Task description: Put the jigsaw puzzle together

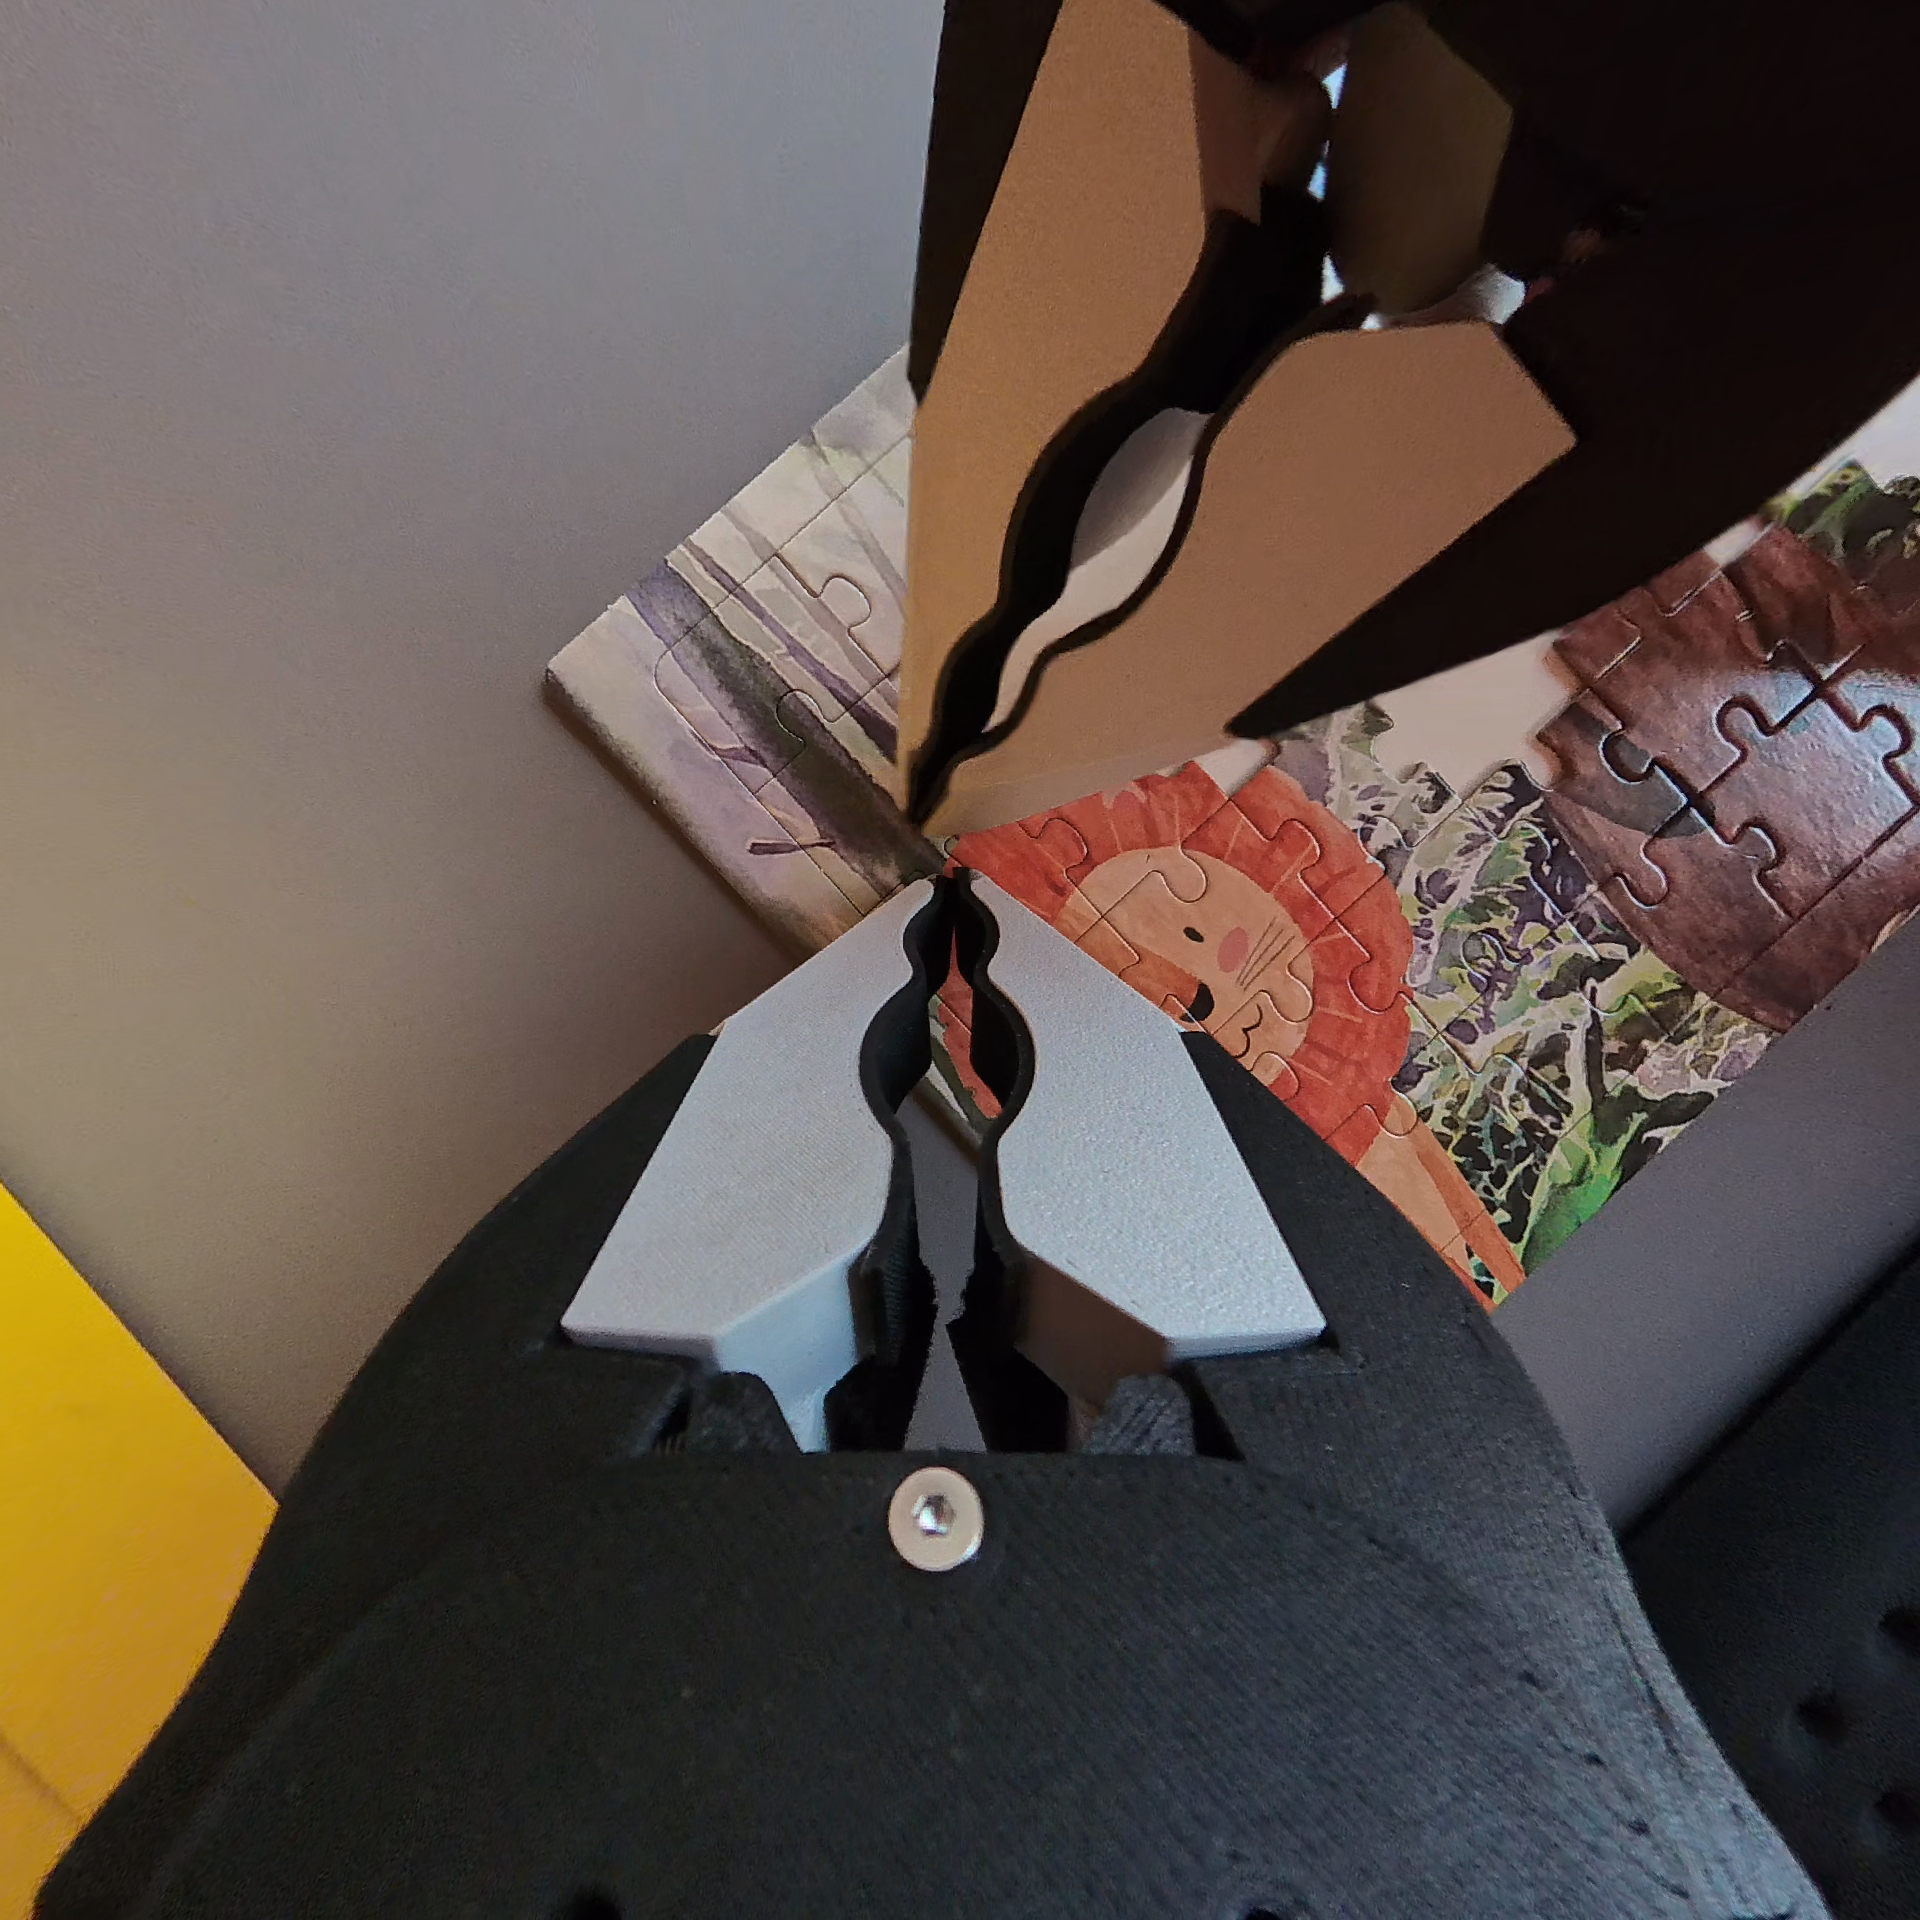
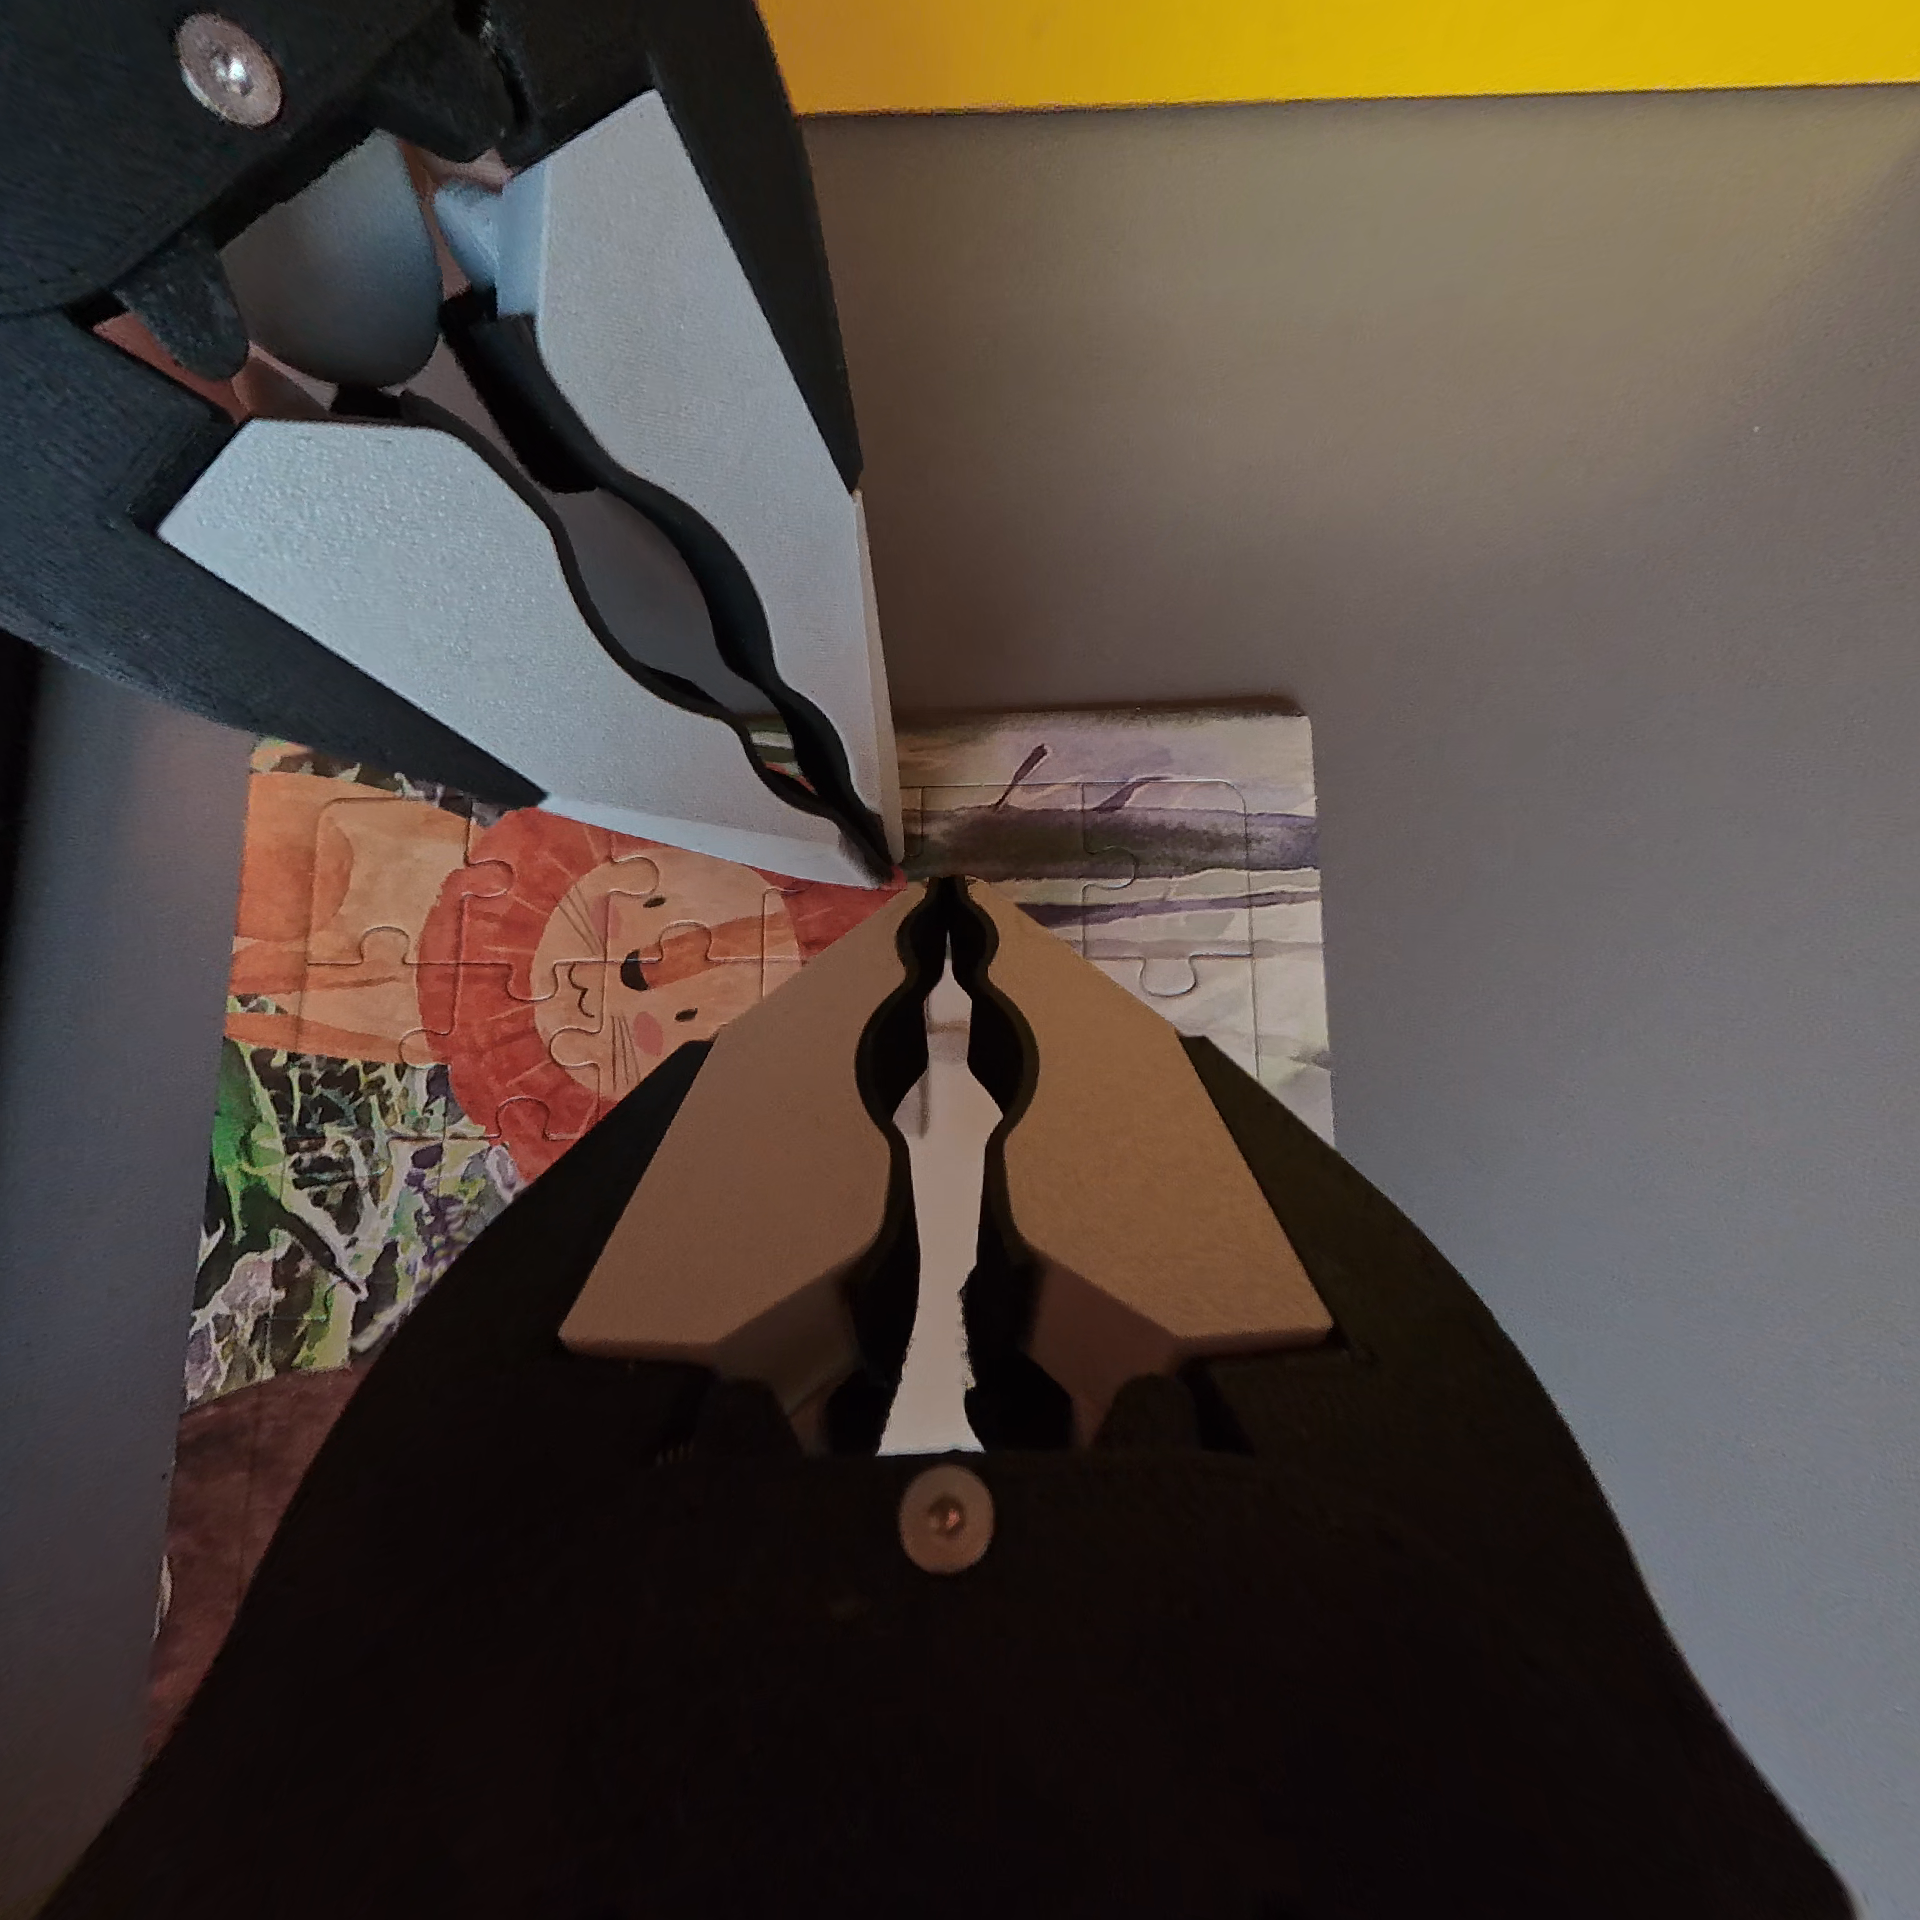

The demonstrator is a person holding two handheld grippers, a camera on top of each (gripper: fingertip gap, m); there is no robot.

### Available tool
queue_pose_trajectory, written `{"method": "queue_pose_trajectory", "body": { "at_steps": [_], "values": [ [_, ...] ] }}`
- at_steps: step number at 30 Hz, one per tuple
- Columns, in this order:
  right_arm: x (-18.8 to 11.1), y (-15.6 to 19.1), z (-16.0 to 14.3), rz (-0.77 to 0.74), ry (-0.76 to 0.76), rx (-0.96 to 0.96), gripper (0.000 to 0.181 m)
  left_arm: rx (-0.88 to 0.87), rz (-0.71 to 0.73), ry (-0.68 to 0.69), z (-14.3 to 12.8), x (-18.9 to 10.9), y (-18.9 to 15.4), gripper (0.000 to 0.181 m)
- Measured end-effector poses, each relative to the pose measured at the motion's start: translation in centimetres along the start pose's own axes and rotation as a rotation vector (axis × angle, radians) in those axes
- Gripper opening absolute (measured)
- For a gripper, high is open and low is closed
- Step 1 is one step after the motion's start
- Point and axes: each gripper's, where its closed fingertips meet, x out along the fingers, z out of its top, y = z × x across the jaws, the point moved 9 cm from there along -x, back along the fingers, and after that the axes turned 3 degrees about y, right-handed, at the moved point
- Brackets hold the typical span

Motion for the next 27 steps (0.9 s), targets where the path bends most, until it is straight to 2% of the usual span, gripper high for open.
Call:
{"method": "queue_pose_trajectory", "body": {
  "at_steps": [4, 6, 11, 13, 15, 17, 19, 21, 23, 25, 27],
  "values": [
    [-0.1, -1.1, 0.5, -0.03, -0.114, 0.084, 0.0, -0.009, -0.005, -0.003, 0.0, 0.0, 0.0, 0.0],
    [0.5, -1.2, 0.1, -0.038, -0.038, 0.063, 0.0, -0.01, -0.005, -0.002, 0.0, 0.0, 0.0, 0.0],
    [0.0, -2.0, 0.8, -0.129, -0.083, 0.05, 0.0, -0.008, 0.0, 0.0, 0.1, 0.0, -0.1, 0.0],
    [0.3, -2.5, 0.3, -0.122, -0.027, 0.071, 0.0, -0.006, 0.003, 0.001, 0.1, 0.1, -0.1, 0.0],
    [-1.4, -2.4, 1.1, -0.15, -0.037, 0.04, 0.0, -0.007, 0.003, 0.0, 0.1, 0.1, -0.2, 0.0],
    [-6.8, -1.6, 3.5, -0.265, -0.15, -0.046, 0.0, -0.007, 0.004, 0.004, 0.0, 0.0, -0.2, 0.0],
    [-14.8, 0.2, 5.5, -0.365, -0.359, -0.064, 0.0, 0.002, 0.017, 0.008, 0.1, 0.0, -0.3, 0.0],
    [-22.9, 2.6, 5.3, -0.462, -0.589, -0.062, 0.0, 0.015, 0.032, 0.015, 0.1, 0.0, -0.5, 0.0],
    [-28.7, 4.0, 2.9, -0.617, -0.699, -0.047, 0.003, 0.026, 0.044, 0.019, 0.1, 0.0, -0.6, 0.0],
    [-32.3, 4.2, -1.3, -0.783, -0.657, 0.008, 0.015, 0.03, 0.05, 0.02, 0.1, 0.0, -0.6, 0.0],
    [-34.7, 4.7, -5.8, -0.903, -0.601, 0.09, 0.015, 0.038, 0.069, -0.025, 0.5, -0.5, -0.6, 0.0]
  ]
}}
